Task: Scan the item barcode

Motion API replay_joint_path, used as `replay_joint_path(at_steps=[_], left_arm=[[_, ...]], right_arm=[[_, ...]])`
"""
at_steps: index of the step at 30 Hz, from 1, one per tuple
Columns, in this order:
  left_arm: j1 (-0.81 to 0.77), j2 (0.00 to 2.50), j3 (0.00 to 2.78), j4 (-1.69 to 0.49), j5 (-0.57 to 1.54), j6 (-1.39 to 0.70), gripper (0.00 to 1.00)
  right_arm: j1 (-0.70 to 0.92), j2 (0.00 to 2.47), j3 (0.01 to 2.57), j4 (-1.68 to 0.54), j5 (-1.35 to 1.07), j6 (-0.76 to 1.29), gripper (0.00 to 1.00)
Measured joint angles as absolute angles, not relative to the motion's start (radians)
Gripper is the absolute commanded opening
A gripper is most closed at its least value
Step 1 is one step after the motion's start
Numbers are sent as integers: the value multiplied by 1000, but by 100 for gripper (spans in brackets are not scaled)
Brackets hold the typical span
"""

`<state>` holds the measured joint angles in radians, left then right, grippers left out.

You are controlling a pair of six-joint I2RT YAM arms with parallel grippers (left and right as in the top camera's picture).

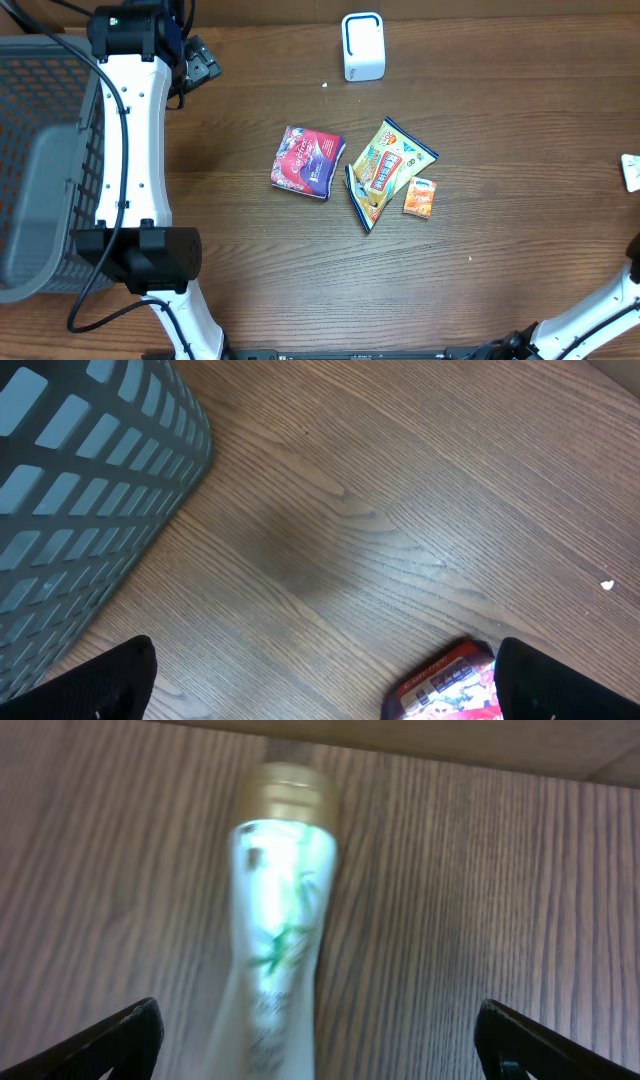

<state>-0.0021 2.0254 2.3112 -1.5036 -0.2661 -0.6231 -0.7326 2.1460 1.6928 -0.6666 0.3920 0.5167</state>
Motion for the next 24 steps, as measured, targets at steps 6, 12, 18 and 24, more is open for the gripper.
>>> replay_joint_path(at_steps=[6,12,18,24], left_arm=[[-2,2025,2311,-1504,-266,-623,100],[-2,2025,2311,-1504,-266,-623,100],[-2,2025,2311,-1504,-266,-623,100],[-2,2025,2311,-1504,-266,-623,100]], right_arm=[[-726,2035,1722,-674,183,497,99],[-684,1890,1748,-691,-318,492,100],[-520,1881,1753,-859,-596,490,100],[-253,1882,1739,-1006,-502,489,100]])
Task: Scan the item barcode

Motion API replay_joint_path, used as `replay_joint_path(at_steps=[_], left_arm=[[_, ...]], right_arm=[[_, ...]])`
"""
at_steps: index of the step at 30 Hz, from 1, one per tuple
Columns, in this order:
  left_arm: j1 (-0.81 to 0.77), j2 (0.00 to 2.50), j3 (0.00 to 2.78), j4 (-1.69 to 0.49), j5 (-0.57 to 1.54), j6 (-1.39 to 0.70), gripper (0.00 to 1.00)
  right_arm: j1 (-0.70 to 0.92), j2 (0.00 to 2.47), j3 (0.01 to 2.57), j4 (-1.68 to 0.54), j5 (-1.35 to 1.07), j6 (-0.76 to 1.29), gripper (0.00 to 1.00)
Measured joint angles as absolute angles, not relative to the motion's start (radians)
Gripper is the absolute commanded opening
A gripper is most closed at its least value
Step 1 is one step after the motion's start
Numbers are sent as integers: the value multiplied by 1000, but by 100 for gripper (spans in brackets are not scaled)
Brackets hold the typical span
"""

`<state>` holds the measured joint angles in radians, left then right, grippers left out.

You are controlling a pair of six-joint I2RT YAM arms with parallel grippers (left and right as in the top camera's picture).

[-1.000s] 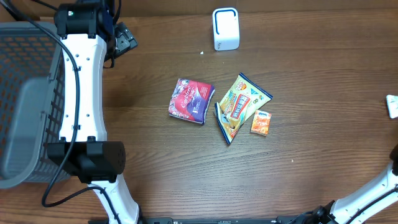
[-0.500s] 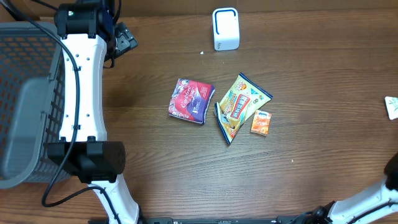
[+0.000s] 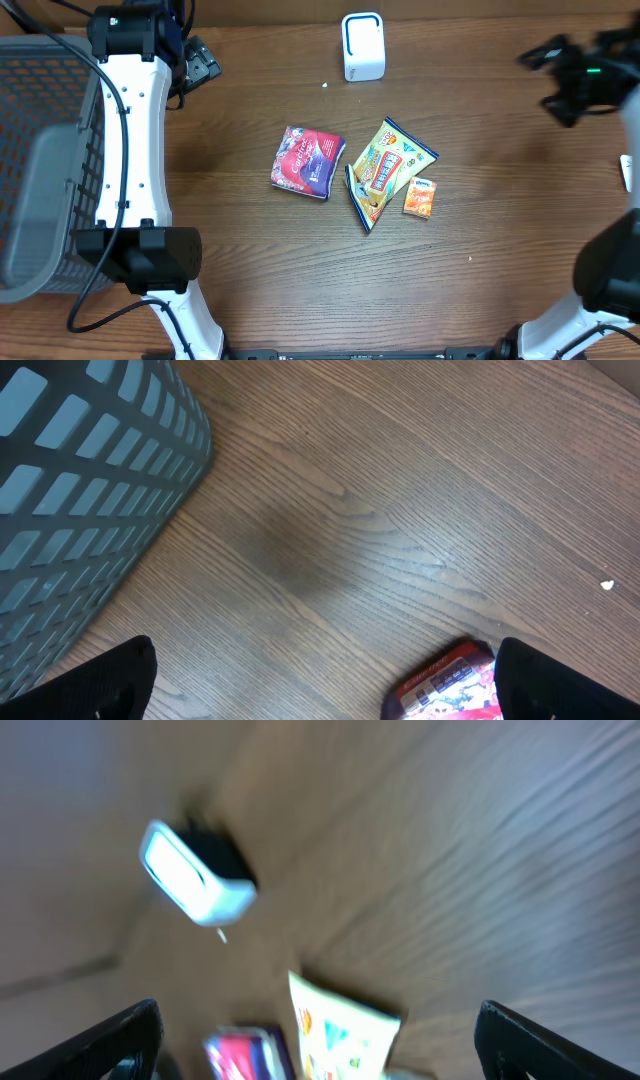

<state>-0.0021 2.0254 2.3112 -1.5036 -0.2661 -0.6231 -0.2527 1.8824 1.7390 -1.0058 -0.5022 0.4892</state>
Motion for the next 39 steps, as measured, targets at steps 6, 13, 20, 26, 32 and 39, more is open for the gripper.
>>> replay_joint_path(at_steps=[6,13,20,26,32,39], left_arm=[[-2,2026,2311,-1504,-266,-623,100],[-2,2026,2311,-1504,-266,-623,100],[-2,2026,2311,-1504,-266,-623,100],[-2,2026,2311,-1504,-266,-623,100],[-2,2026,2311,-1504,-266,-623,100],[-2,2026,2311,-1504,-266,-623,100]], right_arm=[[-32,1882,1660,-1087,-308,490,94],[80,1882,1483,-1107,-193,486,73],[84,1882,1333,-1112,-242,416,60],[154,1882,1328,-1111,-272,358,49],[256,1882,1328,-1119,-252,331,48],[435,1882,1328,-1117,-14,352,41]])
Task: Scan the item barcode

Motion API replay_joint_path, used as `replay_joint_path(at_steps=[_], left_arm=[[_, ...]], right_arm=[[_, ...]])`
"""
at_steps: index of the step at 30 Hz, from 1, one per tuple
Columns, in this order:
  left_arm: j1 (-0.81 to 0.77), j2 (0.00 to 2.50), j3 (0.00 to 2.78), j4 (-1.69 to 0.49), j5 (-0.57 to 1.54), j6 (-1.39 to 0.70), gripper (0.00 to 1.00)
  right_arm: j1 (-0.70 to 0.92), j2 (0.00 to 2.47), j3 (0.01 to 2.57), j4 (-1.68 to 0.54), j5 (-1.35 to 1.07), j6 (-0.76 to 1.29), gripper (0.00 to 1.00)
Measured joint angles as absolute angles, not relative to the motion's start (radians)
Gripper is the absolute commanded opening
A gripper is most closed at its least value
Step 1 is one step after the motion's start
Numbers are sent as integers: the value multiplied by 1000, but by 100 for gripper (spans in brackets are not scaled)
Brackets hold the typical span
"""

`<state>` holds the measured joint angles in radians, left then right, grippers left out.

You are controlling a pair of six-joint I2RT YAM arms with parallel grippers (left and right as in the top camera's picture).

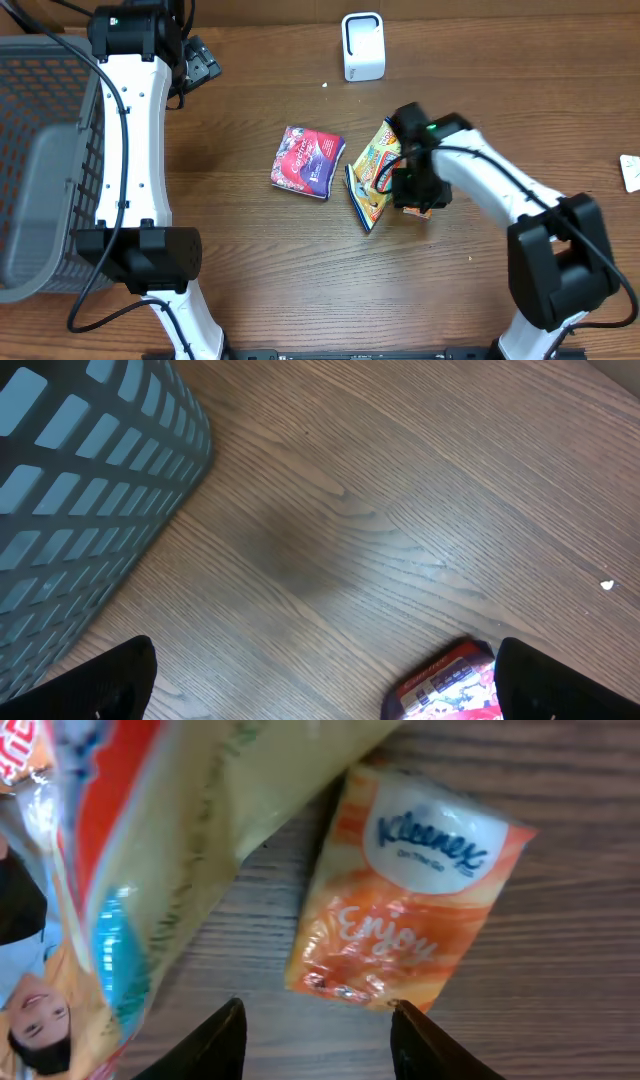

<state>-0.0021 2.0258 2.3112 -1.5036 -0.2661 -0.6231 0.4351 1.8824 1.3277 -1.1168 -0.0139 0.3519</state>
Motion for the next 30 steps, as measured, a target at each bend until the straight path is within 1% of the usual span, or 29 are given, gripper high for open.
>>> replay_joint_path(at_steps=[3,7,13,15,20,22,26,30], left_arm=[[-2,2026,2311,-1504,-266,-623,100],[-2,2026,2311,-1504,-266,-623,100],[-2,2026,2311,-1504,-266,-623,100],[-2,2026,2311,-1504,-266,-623,100],[-2,2026,2311,-1504,-266,-623,100],[-2,2026,2311,-1504,-266,-623,100],[-2,2026,2311,-1504,-266,-623,100],[-2,2026,2311,-1503,-266,-623,100]], right_arm=[[488,1884,1328,-1096,80,384,41],[520,1908,1328,-1062,165,416,45],[530,1987,1327,-1058,264,452,44],[530,2004,1328,-1063,290,463,38],[525,2007,1328,-1080,326,483,11],[523,2007,1336,-1093,330,492,4],[522,2022,1378,-1163,328,495,4],[515,2038,1480,-1259,303,496,4]])
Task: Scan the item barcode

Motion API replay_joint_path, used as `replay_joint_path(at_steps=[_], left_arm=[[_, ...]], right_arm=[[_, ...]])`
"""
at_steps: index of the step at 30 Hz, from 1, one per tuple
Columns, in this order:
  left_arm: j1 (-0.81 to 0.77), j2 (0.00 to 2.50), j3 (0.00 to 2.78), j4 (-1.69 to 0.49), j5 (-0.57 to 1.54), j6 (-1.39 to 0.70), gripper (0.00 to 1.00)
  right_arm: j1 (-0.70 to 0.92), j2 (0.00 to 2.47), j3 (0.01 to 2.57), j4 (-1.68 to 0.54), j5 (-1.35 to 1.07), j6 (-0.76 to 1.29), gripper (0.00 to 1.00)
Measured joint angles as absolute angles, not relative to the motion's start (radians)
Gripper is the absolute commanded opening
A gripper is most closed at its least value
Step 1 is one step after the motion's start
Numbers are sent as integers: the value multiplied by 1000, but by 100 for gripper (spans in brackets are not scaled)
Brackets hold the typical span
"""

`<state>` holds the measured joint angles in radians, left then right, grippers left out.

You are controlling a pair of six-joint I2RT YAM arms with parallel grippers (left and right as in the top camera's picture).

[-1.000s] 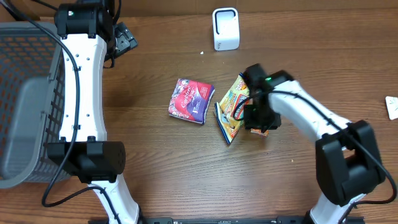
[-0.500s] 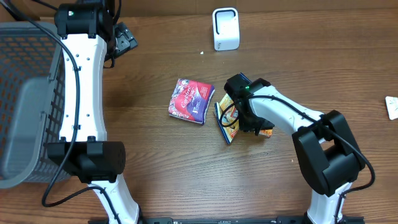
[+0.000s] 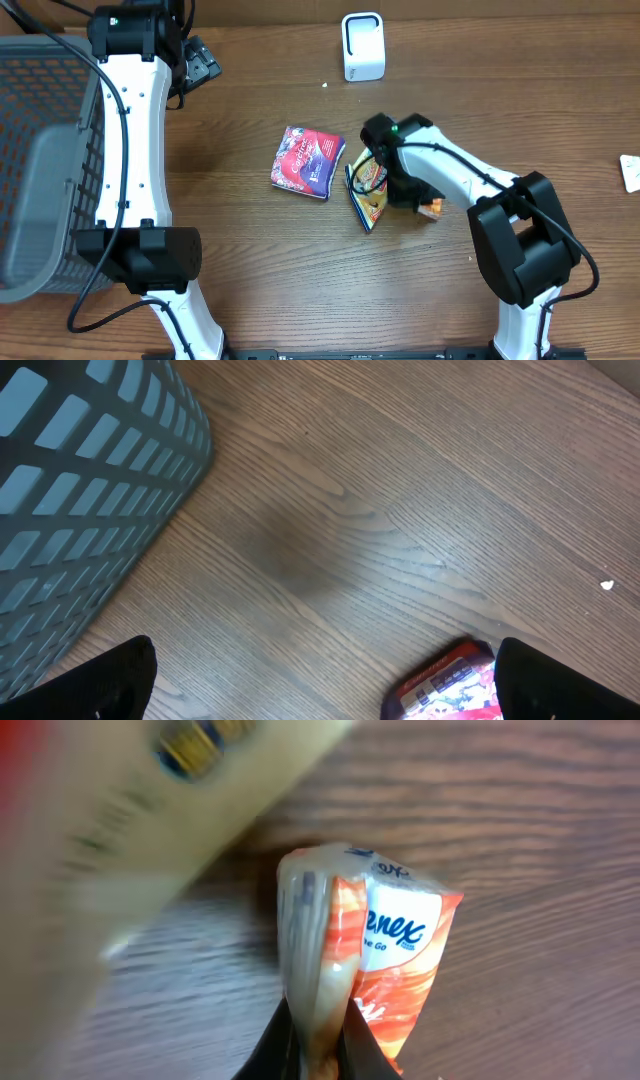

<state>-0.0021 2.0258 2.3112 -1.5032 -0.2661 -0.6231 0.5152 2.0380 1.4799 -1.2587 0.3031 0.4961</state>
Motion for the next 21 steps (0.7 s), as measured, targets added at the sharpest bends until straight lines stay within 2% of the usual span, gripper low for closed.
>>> replay_joint_path(at_steps=[8,15,21], left_arm=[[-2,2026,2311,-1504,-266,-623,100],[-2,2026,2311,-1504,-266,-623,100],[-2,2026,2311,-1504,-266,-623,100]], right_arm=[[426,2038,1666,-1249,33,394,4],[285,2038,1635,-1044,-469,227,4],[253,2038,1533,-937,-741,183,4]])
